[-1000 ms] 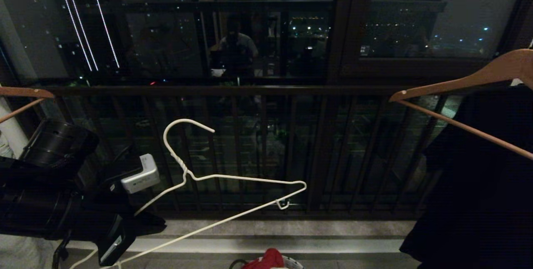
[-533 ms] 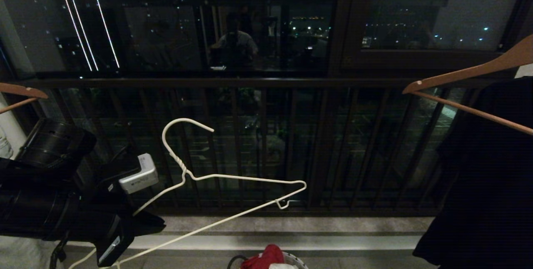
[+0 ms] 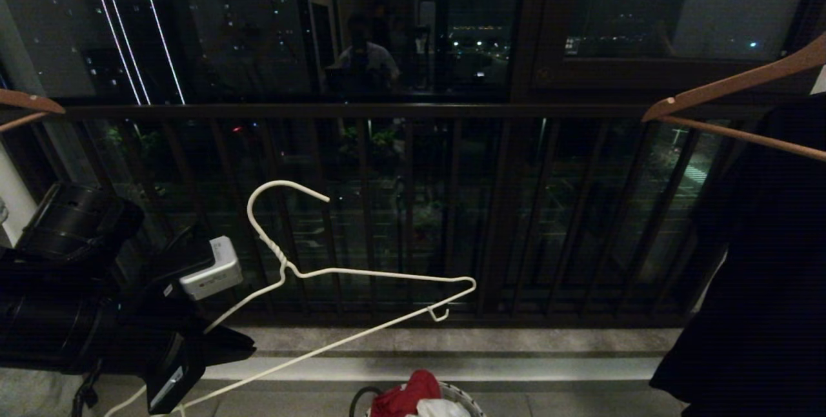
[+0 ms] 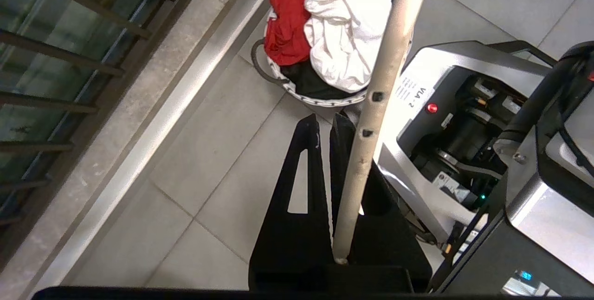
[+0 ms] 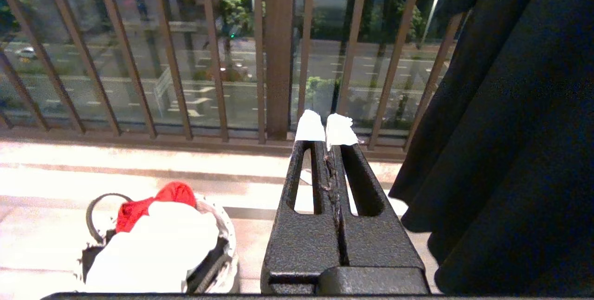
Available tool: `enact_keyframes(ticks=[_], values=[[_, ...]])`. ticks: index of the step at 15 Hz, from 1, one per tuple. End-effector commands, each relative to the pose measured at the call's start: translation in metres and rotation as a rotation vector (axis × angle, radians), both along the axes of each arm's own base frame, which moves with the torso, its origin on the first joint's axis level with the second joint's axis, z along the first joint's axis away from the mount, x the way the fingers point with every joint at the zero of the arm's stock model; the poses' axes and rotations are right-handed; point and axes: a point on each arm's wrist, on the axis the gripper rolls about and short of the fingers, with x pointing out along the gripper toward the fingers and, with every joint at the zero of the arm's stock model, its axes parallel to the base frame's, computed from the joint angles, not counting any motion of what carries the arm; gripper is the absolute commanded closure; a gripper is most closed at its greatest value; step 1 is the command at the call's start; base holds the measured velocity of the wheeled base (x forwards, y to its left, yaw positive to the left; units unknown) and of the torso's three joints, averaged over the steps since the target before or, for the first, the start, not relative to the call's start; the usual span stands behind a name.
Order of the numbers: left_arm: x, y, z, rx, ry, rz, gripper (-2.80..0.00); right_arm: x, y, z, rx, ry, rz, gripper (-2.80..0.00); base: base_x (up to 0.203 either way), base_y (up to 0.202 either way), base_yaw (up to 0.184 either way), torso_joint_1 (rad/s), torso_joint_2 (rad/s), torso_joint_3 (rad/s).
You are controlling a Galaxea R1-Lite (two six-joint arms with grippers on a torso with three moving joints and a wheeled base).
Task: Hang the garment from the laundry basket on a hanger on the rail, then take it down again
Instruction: Pick up clothes from the basket
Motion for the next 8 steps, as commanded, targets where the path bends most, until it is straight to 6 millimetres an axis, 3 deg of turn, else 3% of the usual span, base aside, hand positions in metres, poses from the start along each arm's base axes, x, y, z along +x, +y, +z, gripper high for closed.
enact_keyframes(ticks=[1, 8], values=[[-0.0028, 0.0004, 0.0006, -0.001, -0.005, -0.005, 0.00, 0.0001, 0.0000, 0.0000, 0.000, 0.002, 0.000, 0.00, 0.000, 0.000, 0.000, -0.224, 0.49, 0.279], [-0.0061, 0.0011, 0.0000, 0.000, -0.006, -0.005, 0.00, 0.0001, 0.0000, 0.0000, 0.001, 0.002, 0.000, 0.00, 0.000, 0.000, 0.000, -0.231, 0.54, 0.309]])
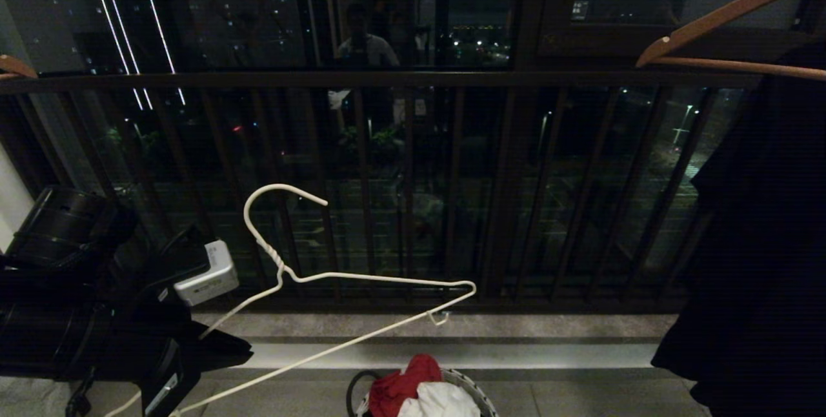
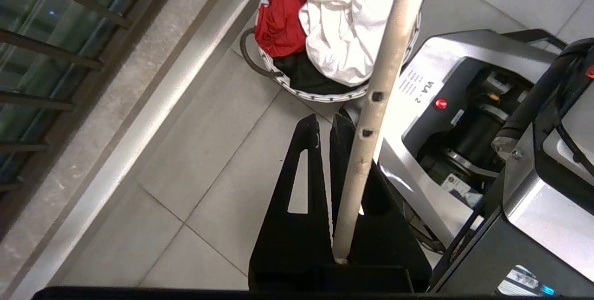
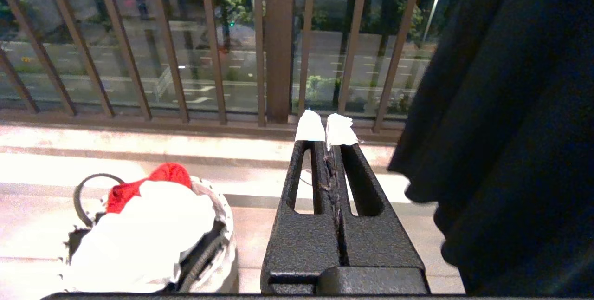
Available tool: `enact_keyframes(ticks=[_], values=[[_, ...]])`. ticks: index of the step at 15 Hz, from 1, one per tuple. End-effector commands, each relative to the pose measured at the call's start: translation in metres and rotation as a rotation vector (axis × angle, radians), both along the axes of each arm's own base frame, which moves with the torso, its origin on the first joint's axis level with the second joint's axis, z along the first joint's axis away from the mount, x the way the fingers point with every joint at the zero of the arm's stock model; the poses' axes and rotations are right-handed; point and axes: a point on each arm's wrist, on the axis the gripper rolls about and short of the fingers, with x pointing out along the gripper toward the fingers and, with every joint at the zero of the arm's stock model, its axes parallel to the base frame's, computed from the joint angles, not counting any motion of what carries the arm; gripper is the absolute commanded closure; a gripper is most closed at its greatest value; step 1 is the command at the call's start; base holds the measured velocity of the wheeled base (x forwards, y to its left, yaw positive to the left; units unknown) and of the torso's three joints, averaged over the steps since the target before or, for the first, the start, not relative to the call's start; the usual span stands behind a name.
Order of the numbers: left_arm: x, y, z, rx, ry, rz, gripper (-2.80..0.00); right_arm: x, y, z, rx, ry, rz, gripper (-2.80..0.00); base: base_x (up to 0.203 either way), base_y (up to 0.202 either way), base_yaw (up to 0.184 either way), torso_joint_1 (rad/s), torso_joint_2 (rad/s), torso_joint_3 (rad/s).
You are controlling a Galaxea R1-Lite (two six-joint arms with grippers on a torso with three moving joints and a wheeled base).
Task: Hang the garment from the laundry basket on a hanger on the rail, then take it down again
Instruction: Pick up clothes from the basket
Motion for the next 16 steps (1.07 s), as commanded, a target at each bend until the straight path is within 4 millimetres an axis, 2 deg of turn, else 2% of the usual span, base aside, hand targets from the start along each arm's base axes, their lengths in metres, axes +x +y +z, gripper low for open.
enact_keyframes(ticks=[1, 16], values=[[-0.0008, 0.0000, 0.0002, 0.000, -0.002, -0.004, 0.00, 0.0001, 0.0000, 0.0000, 0.000, 0.001, 0.001, 0.00, 0.000, 0.000, 0.000, -0.213, 0.53, 0.309], [0.0014, -0.0001, -0.0007, 0.000, 0.002, -0.003, 0.00, 0.0001, 0.0000, 0.0000, -0.002, 0.001, 0.002, 0.00, 0.000, 0.000, 0.000, -0.168, 0.49, 0.316]])
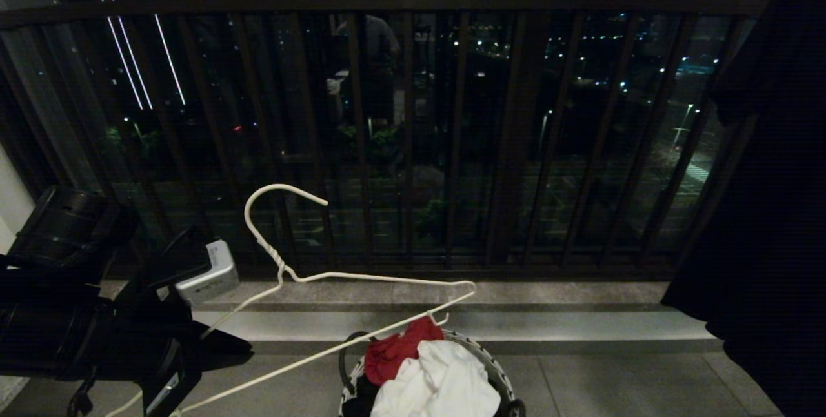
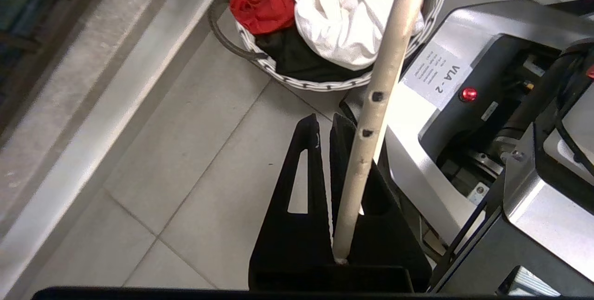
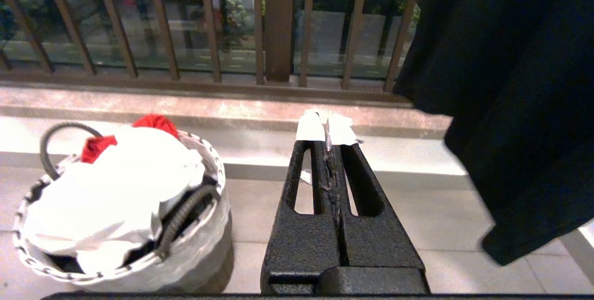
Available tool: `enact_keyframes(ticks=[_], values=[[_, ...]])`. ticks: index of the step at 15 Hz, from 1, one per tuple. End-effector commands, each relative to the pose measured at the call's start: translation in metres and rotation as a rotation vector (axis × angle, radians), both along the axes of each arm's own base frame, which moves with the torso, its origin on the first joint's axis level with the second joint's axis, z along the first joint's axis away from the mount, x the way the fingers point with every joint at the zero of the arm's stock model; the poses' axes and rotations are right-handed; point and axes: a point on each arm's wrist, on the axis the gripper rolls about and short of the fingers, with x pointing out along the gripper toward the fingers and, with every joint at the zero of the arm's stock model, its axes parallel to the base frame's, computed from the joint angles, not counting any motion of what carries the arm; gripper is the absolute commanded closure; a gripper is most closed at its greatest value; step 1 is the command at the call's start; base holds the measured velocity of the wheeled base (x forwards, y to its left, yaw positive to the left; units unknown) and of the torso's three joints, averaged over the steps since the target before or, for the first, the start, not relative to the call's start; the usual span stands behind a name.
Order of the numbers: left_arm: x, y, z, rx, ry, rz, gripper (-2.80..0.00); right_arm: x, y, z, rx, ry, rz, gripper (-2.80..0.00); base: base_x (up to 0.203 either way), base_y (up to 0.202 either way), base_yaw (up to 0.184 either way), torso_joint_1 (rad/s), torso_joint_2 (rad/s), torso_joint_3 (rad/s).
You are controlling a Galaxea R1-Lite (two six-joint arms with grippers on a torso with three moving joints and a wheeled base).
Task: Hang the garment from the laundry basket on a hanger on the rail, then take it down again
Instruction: Pick up clothes from the basket
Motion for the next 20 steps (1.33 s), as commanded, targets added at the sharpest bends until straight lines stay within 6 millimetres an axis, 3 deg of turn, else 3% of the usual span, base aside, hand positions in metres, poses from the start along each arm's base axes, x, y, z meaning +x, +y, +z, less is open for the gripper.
enact_keyframes(ticks=[1, 7, 20], values=[[0.0001, 0.0001, 0.0004, 0.000, -0.002, -0.003, 0.00, 0.0001, 0.0000, 0.0000, 0.000, 0.002, 0.002, 0.00, 0.000, 0.000, 0.000, -0.101, 0.45, 0.344], [0.0000, -0.0002, 0.0003, 0.000, -0.001, -0.005, 0.00, 0.0001, 0.0000, 0.0000, 0.002, 0.002, 0.000, 0.00, 0.000, 0.000, 0.000, -0.057, 0.38, 0.320], [-0.0011, 0.0000, 0.0014, -0.001, -0.007, -0.005, 0.00, 0.0001, 0.0000, 0.0000, 0.002, 0.002, 0.000, 0.00, 0.000, 0.000, 0.000, -0.002, 0.01, 0.014]])
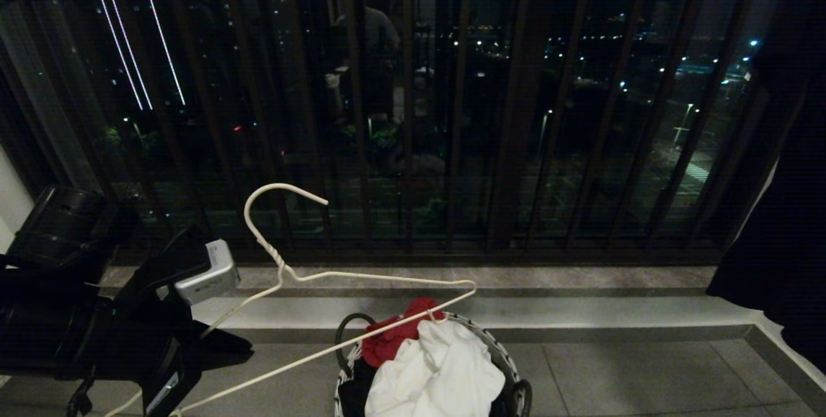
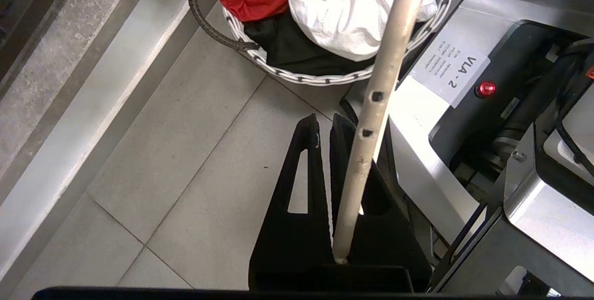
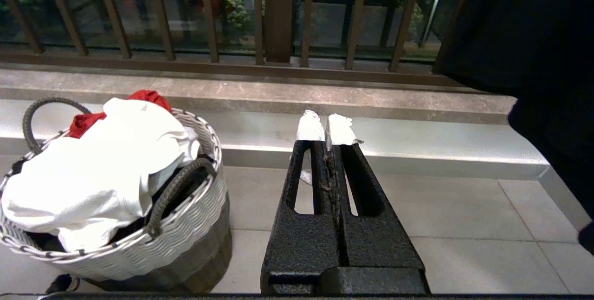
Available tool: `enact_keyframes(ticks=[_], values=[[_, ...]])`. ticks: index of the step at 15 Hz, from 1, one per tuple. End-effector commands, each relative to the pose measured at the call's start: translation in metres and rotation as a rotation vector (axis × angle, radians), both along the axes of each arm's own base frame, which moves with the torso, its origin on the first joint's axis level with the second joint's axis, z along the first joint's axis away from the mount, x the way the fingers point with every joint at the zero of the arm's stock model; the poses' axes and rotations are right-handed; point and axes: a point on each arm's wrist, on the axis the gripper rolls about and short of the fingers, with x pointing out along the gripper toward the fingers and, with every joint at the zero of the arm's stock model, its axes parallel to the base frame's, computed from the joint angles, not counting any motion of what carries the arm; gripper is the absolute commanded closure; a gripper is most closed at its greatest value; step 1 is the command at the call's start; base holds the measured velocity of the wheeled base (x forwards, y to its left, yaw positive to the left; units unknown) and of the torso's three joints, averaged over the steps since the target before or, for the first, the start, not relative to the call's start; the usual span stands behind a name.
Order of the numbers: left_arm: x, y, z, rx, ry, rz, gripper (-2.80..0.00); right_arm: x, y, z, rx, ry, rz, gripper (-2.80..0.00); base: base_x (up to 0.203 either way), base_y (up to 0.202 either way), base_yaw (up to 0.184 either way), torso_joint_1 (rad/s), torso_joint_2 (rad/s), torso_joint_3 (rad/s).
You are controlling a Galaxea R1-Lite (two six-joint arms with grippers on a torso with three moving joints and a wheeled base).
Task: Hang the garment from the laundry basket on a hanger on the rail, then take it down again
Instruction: Pick up clothes from the basket
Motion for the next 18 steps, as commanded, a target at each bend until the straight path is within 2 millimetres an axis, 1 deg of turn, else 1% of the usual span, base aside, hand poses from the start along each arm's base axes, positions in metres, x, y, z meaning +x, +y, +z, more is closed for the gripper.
enact_keyframes(ticks=[1, 5, 11, 18], values=[[-0.0007, 0.0001, 0.0003, 0.000, -0.002, -0.004, 0.00, 0.0001, 0.0000, 0.0000, 0.000, 0.001, 0.000, 0.00, 0.000, 0.000, 0.000, 0.000, 0.00, 0.000], [-0.0043, 0.0007, 0.0024, -0.002, -0.014, -0.004, 0.00, 0.0001, 0.0000, 0.0000, -0.001, 0.001, 0.000, 0.00, 0.000, 0.000, 0.000, 0.000, 0.00, 0.000], [-0.0029, 0.0005, 0.0020, -0.002, -0.011, -0.004, 0.00, 0.0001, 0.0000, 0.0000, 0.001, 0.001, 0.000, 0.00, 0.000, 0.000, 0.000, 0.000, 0.00, 0.000], [-0.0016, 0.0002, 0.0018, -0.007, -0.038, -0.003, 0.00, 0.0001, 0.0000, 0.0000, -0.001, 0.001, 0.000, 0.00, 0.000, 0.000, 0.000, 0.002, 0.00, -0.170]])
